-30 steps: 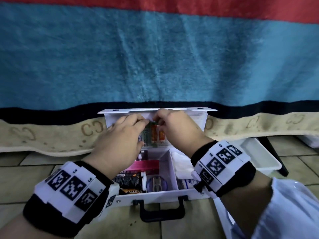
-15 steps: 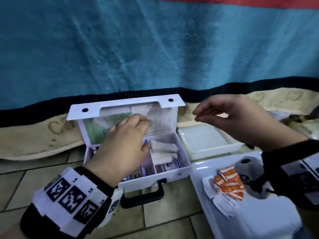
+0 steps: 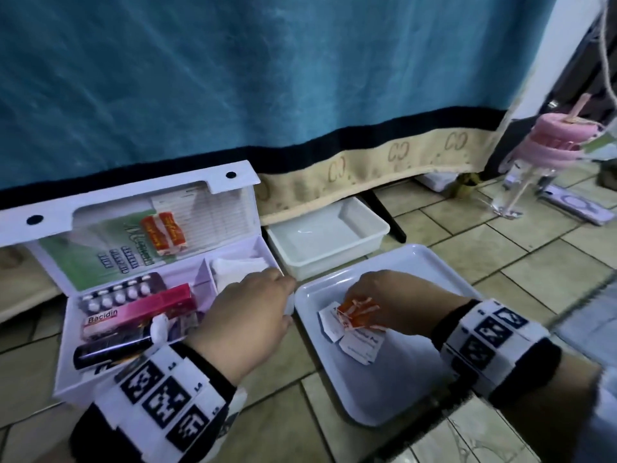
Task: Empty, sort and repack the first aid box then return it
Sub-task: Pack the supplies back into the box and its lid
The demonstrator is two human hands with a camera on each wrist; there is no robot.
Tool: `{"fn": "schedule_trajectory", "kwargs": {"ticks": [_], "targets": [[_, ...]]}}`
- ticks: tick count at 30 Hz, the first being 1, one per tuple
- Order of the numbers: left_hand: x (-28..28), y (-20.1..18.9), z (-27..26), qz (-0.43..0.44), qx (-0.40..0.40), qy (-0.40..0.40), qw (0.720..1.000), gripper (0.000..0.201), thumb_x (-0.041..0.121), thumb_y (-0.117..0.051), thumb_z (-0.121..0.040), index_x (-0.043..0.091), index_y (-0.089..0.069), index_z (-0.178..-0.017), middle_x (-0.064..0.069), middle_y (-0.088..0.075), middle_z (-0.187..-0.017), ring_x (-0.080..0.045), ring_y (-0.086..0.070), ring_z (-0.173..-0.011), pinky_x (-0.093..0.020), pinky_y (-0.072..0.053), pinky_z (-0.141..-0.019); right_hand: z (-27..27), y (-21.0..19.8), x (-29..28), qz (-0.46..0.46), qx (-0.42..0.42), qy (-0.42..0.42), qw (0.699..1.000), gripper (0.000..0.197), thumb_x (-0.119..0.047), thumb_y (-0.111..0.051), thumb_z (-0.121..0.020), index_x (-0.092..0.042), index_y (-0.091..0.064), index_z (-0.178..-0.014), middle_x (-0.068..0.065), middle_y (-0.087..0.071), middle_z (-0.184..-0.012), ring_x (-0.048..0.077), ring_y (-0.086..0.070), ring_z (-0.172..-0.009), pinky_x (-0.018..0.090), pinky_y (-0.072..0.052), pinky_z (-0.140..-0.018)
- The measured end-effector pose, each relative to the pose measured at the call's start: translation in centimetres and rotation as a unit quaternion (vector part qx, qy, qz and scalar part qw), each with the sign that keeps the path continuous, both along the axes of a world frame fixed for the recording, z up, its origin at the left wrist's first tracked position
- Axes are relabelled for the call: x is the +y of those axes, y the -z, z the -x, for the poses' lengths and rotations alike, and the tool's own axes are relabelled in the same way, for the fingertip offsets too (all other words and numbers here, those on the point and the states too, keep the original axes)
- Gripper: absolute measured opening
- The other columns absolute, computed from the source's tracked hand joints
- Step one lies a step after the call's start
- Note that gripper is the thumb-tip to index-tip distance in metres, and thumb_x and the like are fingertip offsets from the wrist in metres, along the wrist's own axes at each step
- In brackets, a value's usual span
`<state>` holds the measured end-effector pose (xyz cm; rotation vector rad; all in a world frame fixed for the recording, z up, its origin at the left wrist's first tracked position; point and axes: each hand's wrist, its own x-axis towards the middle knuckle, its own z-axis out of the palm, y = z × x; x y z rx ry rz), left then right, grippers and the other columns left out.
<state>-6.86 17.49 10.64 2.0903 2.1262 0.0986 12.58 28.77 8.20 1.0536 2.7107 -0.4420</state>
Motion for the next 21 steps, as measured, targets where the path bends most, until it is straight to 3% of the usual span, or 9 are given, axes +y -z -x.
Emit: {"fn": "schedule_trajectory", "kwargs": {"ticks": [3,8,12,15,19,21], "targets": [[-0.1,-0.2,-0.2,0.002,-0.003,-0.002,1.0,0.038,0.031,-0.053,-0.089,0.03,-0.047,-0.127,0.008,-0.049,-0.126,-0.016,-0.047,-0.117,-0.035,-0.045,-0.09,0.4,0.5,-0.1,-0.02,-0.037,-0.001,0.999,0.033,-0.039,-0.064,-0.082,-0.035,-0.056,-0.114,-0.005,-0.051,-0.109,0.018,-0.055,-0.1,0.031,-0.046,-0.084],[-0.7,-0.4,-0.3,-0.003,-0.015,-0.006,1.0,0.046,0.034,-0.053,-0.091,0.035,-0.04,-0.135,0.009,-0.046,-0.131,-0.015,-0.045,-0.121,-0.031,-0.044,-0.091,0.7,0.4,0.5,-0.023,-0.029,-0.002,0.999,0.022,-0.025,-0.069,-0.077,-0.028,-0.059,-0.097,-0.009,-0.039,-0.094,0.013,-0.047,-0.085,0.024,-0.036,-0.07],[-1.1,-0.5,-0.1,-0.006,-0.012,-0.011,1.0,0.046,0.038,-0.052,-0.092,0.033,-0.039,-0.136,0.009,-0.044,-0.133,-0.014,-0.044,-0.123,-0.029,-0.042,-0.093,1.0,-0.2,0.9,-0.02,-0.022,-0.006,1.0,0.028,-0.021,-0.072,-0.07,-0.032,-0.047,-0.075,-0.009,-0.042,-0.092,0.013,-0.049,-0.083,0.028,-0.045,-0.072],[-1.3,-0.6,0.1,-0.008,0.001,-0.023,1.0,0.042,0.037,-0.052,-0.091,0.029,-0.043,-0.132,0.006,-0.047,-0.129,-0.016,-0.047,-0.12,-0.033,-0.045,-0.092,1.1,-0.7,1.1,-0.024,-0.016,-0.011,1.0,0.036,-0.022,-0.077,-0.063,-0.034,-0.043,-0.059,-0.016,-0.039,-0.081,0.01,-0.048,-0.077,0.028,-0.048,-0.07],[-1.4,-1.0,0.5,-0.022,0.028,-0.047,0.998,0.039,0.037,-0.051,-0.091,0.03,-0.044,-0.128,0.007,-0.049,-0.124,-0.017,-0.05,-0.115,-0.031,-0.043,-0.088,1.3,-2.0,1.1,0.012,0.031,-0.012,0.999,0.036,-0.024,-0.085,-0.049,-0.035,-0.051,-0.053,-0.016,-0.058,-0.083,0.007,-0.055,-0.079,0.031,-0.05,-0.072],[-1.6,-1.3,1.0,-0.025,0.027,-0.067,0.997,0.039,0.037,-0.052,-0.091,0.03,-0.044,-0.128,0.006,-0.048,-0.125,-0.017,-0.05,-0.115,-0.032,-0.042,-0.088,1.7,-3.4,0.8,0.033,0.069,0.008,0.997,0.03,-0.024,-0.088,-0.048,-0.031,-0.061,-0.059,-0.016,-0.064,-0.073,0.001,-0.057,-0.069,0.021,-0.048,-0.063]]}}
